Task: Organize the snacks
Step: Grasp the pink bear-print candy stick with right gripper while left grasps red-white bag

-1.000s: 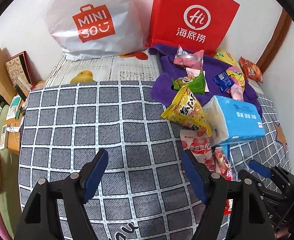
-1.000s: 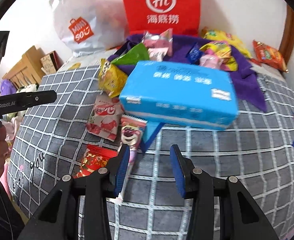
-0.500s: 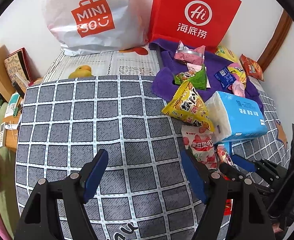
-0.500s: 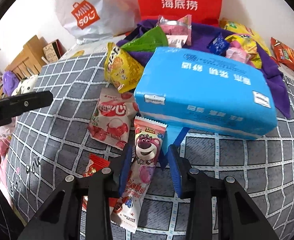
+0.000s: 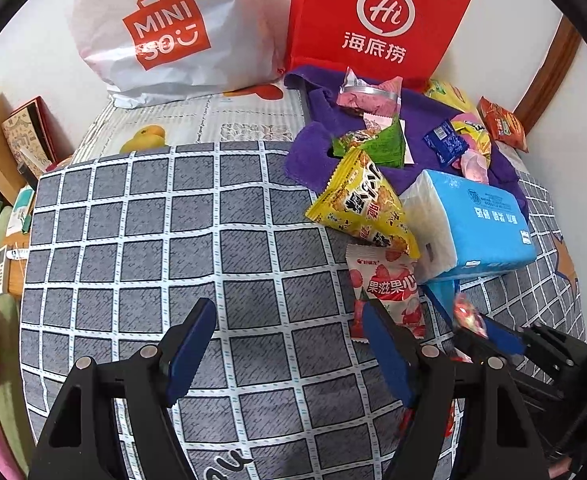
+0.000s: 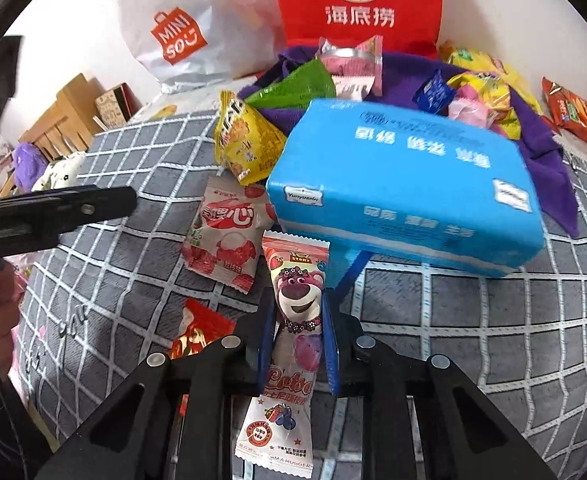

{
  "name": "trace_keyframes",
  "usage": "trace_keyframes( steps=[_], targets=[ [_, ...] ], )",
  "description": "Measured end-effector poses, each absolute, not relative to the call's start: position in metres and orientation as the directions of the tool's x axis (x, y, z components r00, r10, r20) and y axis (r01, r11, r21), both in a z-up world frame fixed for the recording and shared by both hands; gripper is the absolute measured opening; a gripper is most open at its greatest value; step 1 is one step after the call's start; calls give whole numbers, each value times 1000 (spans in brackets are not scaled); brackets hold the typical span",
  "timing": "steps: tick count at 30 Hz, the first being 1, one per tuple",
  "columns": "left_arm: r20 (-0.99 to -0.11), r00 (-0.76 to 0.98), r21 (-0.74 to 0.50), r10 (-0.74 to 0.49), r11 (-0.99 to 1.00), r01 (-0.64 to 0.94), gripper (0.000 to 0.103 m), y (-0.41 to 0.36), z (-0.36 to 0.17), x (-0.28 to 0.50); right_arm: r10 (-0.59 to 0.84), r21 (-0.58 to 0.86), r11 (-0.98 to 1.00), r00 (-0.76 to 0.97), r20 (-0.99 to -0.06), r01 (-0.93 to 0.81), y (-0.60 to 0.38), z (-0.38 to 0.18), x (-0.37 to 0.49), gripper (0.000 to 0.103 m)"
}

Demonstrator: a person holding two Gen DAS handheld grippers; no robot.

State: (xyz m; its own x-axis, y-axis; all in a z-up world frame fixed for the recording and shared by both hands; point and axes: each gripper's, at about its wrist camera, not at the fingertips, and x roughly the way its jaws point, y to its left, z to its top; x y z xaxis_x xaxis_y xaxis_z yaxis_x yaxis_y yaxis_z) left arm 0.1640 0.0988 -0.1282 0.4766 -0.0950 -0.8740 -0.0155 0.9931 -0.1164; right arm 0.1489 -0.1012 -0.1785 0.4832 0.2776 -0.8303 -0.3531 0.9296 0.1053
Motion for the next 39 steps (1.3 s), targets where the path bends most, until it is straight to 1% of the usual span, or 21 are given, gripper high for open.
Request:
trace_keyframes(
  steps=[3, 8, 15, 20, 23, 26, 29, 35, 37, 39],
  targets=[
    [-876, 471, -121, -103, 993, -8, 74, 92, -130, 166, 294, 117, 926, 487, -823, -360, -110, -171, 142, 22],
    [-881, 458, -124, -121, 992, 23, 74, 73, -136, 170, 275, 99, 933, 509, -816, -346, -130, -165, 133, 22],
    [-886, 435, -154, -161, 987, 51, 74, 51, -146, 178, 164, 13, 966, 568, -806, -260, -175, -166, 129, 22],
    [-900, 408, -147, -155, 988, 52, 74, 36, -157, 187, 126, 15, 981, 576, -808, -193, -209, -173, 139, 22],
    [-905, 403, -131, -137, 990, 44, 74, 28, -162, 192, 117, 16, 984, 571, -812, -178, -218, -179, 145, 22],
    [-907, 409, -93, -99, 995, 36, 74, 22, -166, 196, 127, 22, 982, 564, -816, -190, -218, -184, 152, 22],
    [-911, 404, -80, -87, 996, 34, 74, 19, -170, 200, 133, 24, 980, 557, -820, -199, -219, -189, 155, 22],
    [-908, 416, -29, -49, 998, 56, 74, 10, -172, 204, 147, 39, 979, 553, -820, -201, -221, -193, 157, 23],
    [-905, 423, -17, -42, 998, 62, 71, 7, -173, 204, 146, 38, 979, 554, -819, -202, -221, -194, 157, 23],
    [-902, 429, -11, -43, 997, 76, 63, 4, -172, 203, 143, 33, 978, 555, -820, -204, -221, -195, 157, 23]
  ],
)
